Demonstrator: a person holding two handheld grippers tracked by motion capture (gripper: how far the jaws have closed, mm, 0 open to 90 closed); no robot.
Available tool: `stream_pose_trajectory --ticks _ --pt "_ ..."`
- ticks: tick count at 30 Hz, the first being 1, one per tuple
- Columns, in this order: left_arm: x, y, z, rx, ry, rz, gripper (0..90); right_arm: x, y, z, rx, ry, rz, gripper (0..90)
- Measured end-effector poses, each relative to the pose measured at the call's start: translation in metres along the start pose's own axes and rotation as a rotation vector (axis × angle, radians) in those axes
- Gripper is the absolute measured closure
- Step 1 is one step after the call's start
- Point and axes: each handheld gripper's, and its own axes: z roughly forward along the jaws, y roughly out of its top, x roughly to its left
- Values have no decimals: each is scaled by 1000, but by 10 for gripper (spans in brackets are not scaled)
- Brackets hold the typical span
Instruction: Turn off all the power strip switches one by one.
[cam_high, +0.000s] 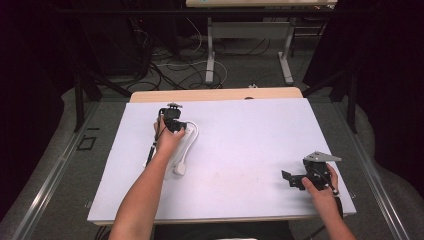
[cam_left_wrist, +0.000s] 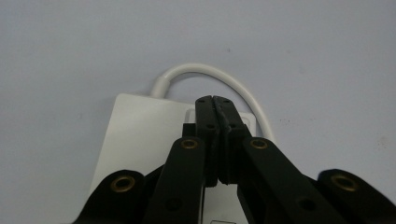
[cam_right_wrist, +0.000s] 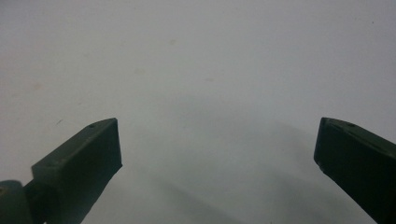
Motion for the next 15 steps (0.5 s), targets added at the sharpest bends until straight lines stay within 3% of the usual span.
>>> stream_pose_trajectory --ticks 15 --pt "-2 -1 4 3 -17 -10 900 0 0 0 0 1 0 2"
